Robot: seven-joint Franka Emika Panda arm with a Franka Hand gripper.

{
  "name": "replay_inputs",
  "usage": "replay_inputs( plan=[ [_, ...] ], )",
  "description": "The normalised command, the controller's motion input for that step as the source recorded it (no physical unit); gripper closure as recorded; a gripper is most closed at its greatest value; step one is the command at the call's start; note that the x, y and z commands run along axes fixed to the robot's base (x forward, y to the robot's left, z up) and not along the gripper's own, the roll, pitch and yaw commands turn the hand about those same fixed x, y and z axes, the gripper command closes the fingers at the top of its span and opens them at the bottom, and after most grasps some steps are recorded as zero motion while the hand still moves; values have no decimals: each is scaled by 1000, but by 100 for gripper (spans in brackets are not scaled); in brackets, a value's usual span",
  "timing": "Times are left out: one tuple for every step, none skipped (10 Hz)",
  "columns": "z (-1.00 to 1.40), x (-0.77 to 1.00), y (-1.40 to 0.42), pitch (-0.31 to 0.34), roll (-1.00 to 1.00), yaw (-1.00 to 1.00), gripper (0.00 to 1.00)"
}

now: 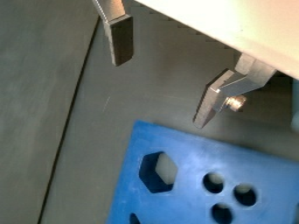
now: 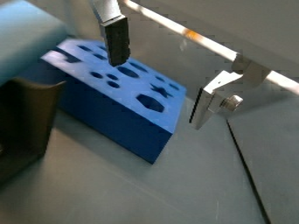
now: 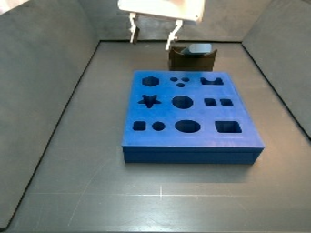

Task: Pick up the square-circle object. Move up. Rotate the square-circle object. Place the square-circle object on the fixture. Regrasp the square-circle object. Move to above the board. Insert the square-circle object.
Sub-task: Regrasp the square-circle object.

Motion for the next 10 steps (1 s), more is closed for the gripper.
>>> replay_inputs(
  plan=[
    [3,-43,-55,-204,1000,-909,0],
    [6,-40,-44,-217,1000,-906,0],
    [4,-25,-46,-244,1000,-895,0],
    [8,-27,-35,-269,1000,-883,0],
    [10,-29,-28,-289,1000,-873,0],
    [12,-38,-25,-307,1000,-864,0],
    [12,-46,-25,-332,1000,-851,0],
    [13,-53,-22,-350,1000,-841,0],
    [7,-52,-18,-374,1000,-829,0],
    [9,-56,-19,-386,1000,-818,0]
  ],
)
